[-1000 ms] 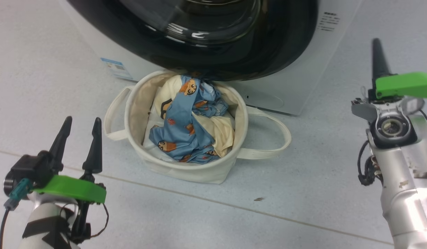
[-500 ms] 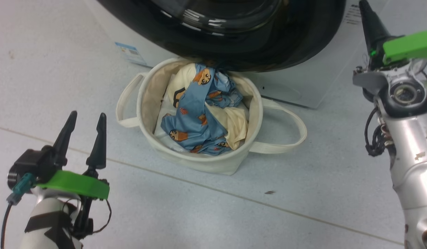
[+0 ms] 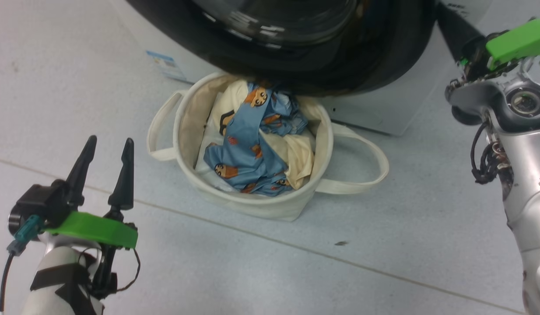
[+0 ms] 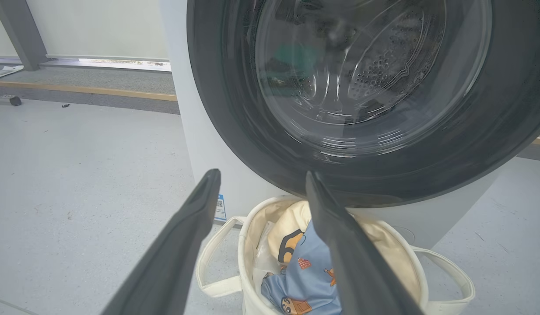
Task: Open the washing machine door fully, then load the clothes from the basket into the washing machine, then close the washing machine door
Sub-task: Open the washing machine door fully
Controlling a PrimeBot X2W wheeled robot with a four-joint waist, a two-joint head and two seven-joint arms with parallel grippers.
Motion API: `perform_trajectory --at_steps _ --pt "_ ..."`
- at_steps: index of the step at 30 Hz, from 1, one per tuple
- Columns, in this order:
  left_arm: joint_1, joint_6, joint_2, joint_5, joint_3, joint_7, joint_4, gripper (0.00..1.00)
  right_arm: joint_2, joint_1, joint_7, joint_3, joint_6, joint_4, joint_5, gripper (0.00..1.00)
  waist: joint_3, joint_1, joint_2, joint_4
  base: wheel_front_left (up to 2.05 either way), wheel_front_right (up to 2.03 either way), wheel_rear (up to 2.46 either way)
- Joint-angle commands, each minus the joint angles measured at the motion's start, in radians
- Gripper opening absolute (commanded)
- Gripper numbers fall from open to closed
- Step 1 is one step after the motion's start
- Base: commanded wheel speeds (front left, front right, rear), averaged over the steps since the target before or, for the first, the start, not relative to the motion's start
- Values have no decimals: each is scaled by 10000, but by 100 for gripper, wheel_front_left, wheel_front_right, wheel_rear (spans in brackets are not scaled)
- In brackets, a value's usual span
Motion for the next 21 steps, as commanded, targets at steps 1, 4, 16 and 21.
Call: perform_trajectory --at_steps 1,4,16,21 --pt "-128 -55 389 5 415 -120 -195 100 472 -3 688 641 6 -289 149 0 -203 0 0 -130 0 0 0" --pt "7 -55 455 61 456 -120 -96 100 557 308 1383 923 6 -280 287 0 -496 0 0 -310 0 0 0" --pt "162 -55 482 98 449 -120 92 100 434 775 -201 659 6 -1253 -790 0 -838 0 0 -426 0 0 0" --pt "70 -55 470 50 441 -120 141 100 462 280 -408 779 6 -669 -978 0 -630 0 0 -273 0 0 0"
